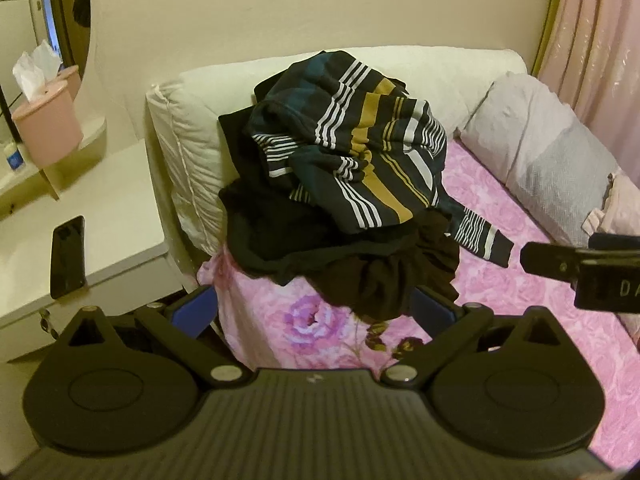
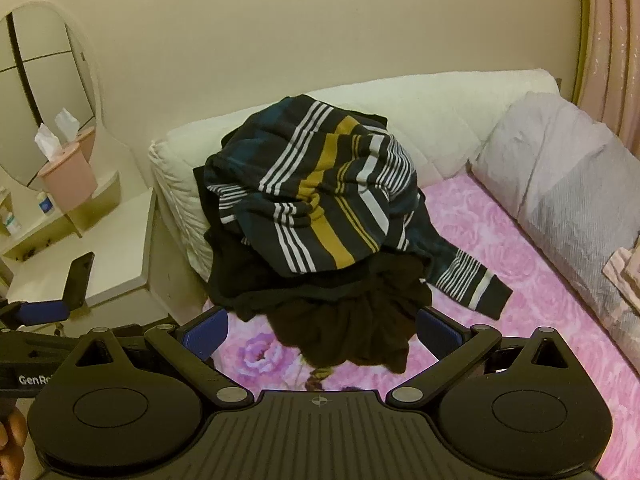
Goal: Fold clothes
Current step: 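Move both grippers toward the striped sweater piled on the pillow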
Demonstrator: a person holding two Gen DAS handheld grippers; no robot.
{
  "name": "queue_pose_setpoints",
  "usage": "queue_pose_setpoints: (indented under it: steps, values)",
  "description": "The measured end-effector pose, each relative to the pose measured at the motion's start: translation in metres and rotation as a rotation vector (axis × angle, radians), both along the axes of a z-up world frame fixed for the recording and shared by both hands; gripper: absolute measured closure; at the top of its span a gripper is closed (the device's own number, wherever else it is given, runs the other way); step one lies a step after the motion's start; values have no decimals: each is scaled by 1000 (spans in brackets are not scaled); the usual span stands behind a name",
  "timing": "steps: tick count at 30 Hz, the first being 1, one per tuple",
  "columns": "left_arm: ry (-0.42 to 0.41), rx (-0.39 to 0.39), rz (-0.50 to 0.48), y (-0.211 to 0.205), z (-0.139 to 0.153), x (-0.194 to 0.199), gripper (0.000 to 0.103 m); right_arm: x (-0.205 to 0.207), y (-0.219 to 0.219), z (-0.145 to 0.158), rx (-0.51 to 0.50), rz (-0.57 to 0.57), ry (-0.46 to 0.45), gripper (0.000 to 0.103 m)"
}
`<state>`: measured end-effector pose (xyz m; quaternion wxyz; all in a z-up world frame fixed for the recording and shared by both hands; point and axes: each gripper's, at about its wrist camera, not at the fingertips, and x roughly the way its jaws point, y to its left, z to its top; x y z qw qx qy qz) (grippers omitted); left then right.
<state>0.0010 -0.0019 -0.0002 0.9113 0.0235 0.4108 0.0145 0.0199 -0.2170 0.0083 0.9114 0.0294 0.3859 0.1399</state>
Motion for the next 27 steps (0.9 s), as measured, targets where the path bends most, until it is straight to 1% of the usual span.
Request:
queue_pose_setpoints:
  steps: [3, 4, 5, 8, 10, 13, 16, 20, 27]
  values:
    - [-10, 50, -2, -3, -1, 6, 2, 0, -1, -2, 2, -10, 0, 0]
    - [-14, 48, 0, -8, -5, 4, 2, 0, -2, -3, 2, -14, 0, 0]
    - [-19, 42, 2, -12, -8, 1, 2, 0, -2, -3, 3, -17, -1, 0]
    - [-9, -36, 9, -5, -5, -3, 2, 0, -4, -6, 5, -28, -1, 0]
    - [11, -46, 16, -5, -11, 0, 2, 0, -4, -7, 6, -35, -1, 0]
    - [25, -64, 18, -1, -9, 7, 2, 5, -8, -7, 12, -46, 14, 0]
    - [29, -71, 28, 1, -6, 6, 2, 4, -11, -10, 27, -72, 25, 0]
    - [54, -54, 34, -1, -10, 4, 2, 5, -9, -10, -17, -121, 31, 0]
    - [57, -59, 28, -1, -8, 2, 2, 7, -15, -11, 0, -132, 66, 0]
